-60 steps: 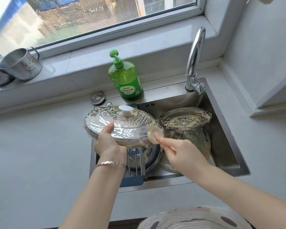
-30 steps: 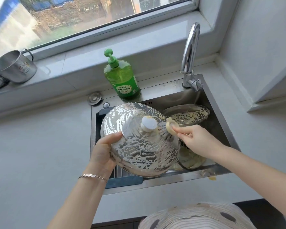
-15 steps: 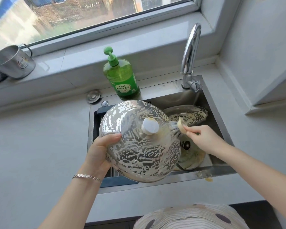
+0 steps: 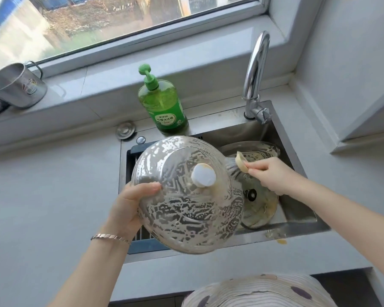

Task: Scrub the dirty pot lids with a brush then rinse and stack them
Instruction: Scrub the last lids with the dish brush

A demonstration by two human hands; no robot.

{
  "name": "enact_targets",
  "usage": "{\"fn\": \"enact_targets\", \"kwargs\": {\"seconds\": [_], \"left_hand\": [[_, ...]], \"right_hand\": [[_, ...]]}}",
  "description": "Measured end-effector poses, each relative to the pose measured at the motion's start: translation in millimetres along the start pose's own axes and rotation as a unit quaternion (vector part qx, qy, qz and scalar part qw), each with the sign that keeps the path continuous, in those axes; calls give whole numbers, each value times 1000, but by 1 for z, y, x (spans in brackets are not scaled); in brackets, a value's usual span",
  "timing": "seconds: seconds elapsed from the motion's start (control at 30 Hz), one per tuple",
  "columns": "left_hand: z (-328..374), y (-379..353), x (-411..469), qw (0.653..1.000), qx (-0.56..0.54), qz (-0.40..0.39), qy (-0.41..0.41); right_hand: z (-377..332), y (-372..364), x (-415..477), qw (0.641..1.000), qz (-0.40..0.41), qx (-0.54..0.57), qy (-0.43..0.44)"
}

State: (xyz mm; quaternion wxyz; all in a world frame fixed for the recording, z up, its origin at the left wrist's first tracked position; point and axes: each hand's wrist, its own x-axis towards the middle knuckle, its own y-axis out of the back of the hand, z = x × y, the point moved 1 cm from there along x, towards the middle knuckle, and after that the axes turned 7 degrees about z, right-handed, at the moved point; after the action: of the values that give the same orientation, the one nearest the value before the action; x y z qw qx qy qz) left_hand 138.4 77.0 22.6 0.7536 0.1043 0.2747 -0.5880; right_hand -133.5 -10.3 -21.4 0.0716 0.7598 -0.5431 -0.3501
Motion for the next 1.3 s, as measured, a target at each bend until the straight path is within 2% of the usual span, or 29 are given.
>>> {"fn": "enact_targets", "kwargs": {"seconds": [0.07, 0.2, 0.27, 0.43, 0.53, 0.6, 0.67, 0.77, 0.87, 0.93, 1.07, 1.17, 1.3], "left_hand": [[0, 2, 1, 1000, -12, 12, -4], [-4, 1, 3, 999, -36, 17, 28], [-3, 0, 7, 998, -33, 32, 45], [-6, -7, 16, 980, -124, 150, 43], [-5, -14, 19, 969, -154, 186, 53], [-4, -17, 20, 969, -130, 204, 51], [-4, -22, 19, 976, -59, 210, 12], [-3, -34, 14, 980, 6, 195, -47], [-2, -45, 9, 985, 2, 165, -46], [-3, -51, 8, 988, 17, 150, -40], [-3, -53, 4, 989, 51, 120, -64], [-4, -44, 2, 992, 47, 102, -57], [-10, -43, 0, 991, 60, 106, -62]], "right_hand": [[12, -6, -8, 999, -22, 32, -25], [19, 0, 4, 986, 3, 128, -106], [21, -3, -2, 982, 6, 155, -108], [31, -30, -22, 974, 5, 195, -119], [37, -30, -27, 969, -26, 204, -136], [38, -26, -26, 965, -27, 216, -150], [35, -21, -21, 958, 14, 234, -163], [22, -16, -19, 969, 72, 215, -96], [0, -26, -32, 988, 72, 123, 55], [-15, -35, -40, 986, 72, 106, 103], [-25, -34, -29, 991, 81, 46, 92], [-20, -29, -26, 994, 63, 65, 58], [-27, -39, -38, 993, 44, 16, 108]]}}
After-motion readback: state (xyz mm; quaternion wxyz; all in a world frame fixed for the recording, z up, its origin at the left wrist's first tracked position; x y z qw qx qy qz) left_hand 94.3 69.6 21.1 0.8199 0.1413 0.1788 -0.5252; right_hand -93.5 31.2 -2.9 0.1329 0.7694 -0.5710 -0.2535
